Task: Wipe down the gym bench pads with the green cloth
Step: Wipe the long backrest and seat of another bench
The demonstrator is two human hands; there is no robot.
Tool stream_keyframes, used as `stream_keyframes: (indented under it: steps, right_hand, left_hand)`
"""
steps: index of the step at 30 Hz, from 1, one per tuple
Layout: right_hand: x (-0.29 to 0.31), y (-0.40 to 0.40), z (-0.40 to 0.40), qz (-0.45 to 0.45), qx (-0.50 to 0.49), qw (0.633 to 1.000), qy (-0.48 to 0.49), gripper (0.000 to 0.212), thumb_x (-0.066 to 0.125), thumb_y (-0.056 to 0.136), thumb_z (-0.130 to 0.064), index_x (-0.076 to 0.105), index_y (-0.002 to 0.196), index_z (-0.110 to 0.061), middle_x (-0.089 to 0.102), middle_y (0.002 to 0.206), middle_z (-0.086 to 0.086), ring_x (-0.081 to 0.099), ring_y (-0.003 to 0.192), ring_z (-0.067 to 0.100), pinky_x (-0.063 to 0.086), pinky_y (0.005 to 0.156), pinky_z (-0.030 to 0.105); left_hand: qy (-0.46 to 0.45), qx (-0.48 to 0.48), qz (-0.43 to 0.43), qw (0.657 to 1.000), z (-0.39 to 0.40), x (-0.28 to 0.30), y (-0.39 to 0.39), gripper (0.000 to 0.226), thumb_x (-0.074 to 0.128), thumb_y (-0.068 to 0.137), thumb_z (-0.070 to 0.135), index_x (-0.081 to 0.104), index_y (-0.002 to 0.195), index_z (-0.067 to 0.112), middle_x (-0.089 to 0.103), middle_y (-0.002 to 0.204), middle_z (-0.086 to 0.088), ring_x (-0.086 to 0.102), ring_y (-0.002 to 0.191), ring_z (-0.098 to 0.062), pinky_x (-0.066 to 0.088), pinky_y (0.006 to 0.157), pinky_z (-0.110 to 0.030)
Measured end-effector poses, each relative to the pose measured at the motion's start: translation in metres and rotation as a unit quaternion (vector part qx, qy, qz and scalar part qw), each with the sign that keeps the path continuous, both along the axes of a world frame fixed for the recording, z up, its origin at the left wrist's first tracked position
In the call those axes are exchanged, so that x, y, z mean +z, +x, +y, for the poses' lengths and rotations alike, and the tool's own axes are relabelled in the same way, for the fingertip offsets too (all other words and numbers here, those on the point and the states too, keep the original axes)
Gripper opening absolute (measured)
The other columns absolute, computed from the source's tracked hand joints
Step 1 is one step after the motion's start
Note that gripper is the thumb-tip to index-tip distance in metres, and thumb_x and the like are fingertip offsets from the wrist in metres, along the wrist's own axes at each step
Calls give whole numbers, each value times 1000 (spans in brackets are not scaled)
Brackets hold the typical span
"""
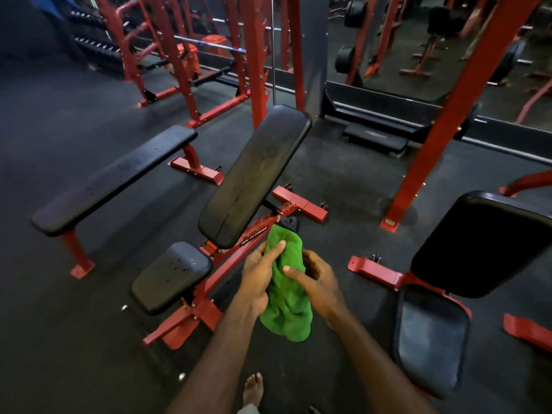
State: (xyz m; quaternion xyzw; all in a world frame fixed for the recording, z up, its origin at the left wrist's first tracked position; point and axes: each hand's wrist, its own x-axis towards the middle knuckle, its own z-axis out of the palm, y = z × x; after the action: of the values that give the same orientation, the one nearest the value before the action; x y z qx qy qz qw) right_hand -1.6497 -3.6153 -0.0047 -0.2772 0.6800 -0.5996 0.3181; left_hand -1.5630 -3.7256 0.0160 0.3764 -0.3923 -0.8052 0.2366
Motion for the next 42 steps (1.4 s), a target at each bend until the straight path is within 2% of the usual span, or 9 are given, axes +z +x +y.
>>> stream_keyframes:
  steps: [7,12,16,20,23,30,33,38,42]
  right_hand:
    - [4,0,-121,55,-23,997,38,38,88,74,-42,70,100,-22,76,93,-2,74,86,13,63,77,45]
    - [7,-4,-181,76,-66,994,32,21,89,82,-25,72,93,-18,76,85,-1,73,79,11,58,67,27]
    - [13,-20,-205,63,-63,996,29,10,82,89,-22,74,93,-25,77,86,-14,73,78,2,54,64,15]
    - [22,-64,-231,34,-71,996,30,9,79,92,-22,76,100,-25,80,91,-7,77,86,11,62,72,26]
    - [25,-103,-249,33,-88,995,25,10,79,92,-27,77,100,-22,80,92,-3,77,86,15,63,78,38]
    - [21,-212,-312,50,-89,994,-26,11,75,96,-28,79,96,-18,78,90,5,75,88,24,62,79,43]
    - [25,-258,-338,89,-71,993,-28,16,69,99,-28,75,88,-18,74,83,3,71,81,21,57,73,33]
    - [42,-350,-378,97,-27,995,-20,14,63,103,-29,75,97,-25,76,91,-9,71,88,5,53,78,23]
    - [55,-425,-409,101,-31,994,26,20,60,104,-37,70,99,-21,74,93,-5,68,89,4,52,82,29]
  left_hand:
    - [-94,14,-58,994,-127,-1,3,29,82,88,27,77,106,5,79,101,-16,76,98,-35,61,90,-51]
    - [-129,13,-94,987,-190,-4,-8,30,79,89,41,80,102,14,80,96,-4,77,96,-20,61,92,-42]
    - [-104,12,-60,993,-215,-9,-27,24,75,94,31,77,106,10,80,99,-10,76,100,-29,61,85,-37]
    - [-79,2,-15,997,-246,-7,-62,18,70,96,14,74,113,7,77,106,-18,73,105,-39,59,93,-48]
    - [-42,10,-3,999,-268,7,-91,23,71,93,11,74,115,5,77,106,-20,75,100,-34,61,86,-43]
    - [-25,-98,-41,994,-329,23,-180,30,73,91,22,78,110,0,76,111,-22,73,109,-35,58,98,-43]
    - [-41,-94,-68,992,-348,30,-223,34,74,92,30,78,112,2,77,109,-19,75,105,-32,61,91,-40]
    - [-72,-130,-75,986,-387,42,-305,42,65,97,43,76,119,9,77,114,-14,74,110,-25,55,98,-39]
    - [-51,-112,-8,992,-425,35,-352,61,85,74,20,66,130,6,72,123,-21,69,116,-35,55,100,-45]
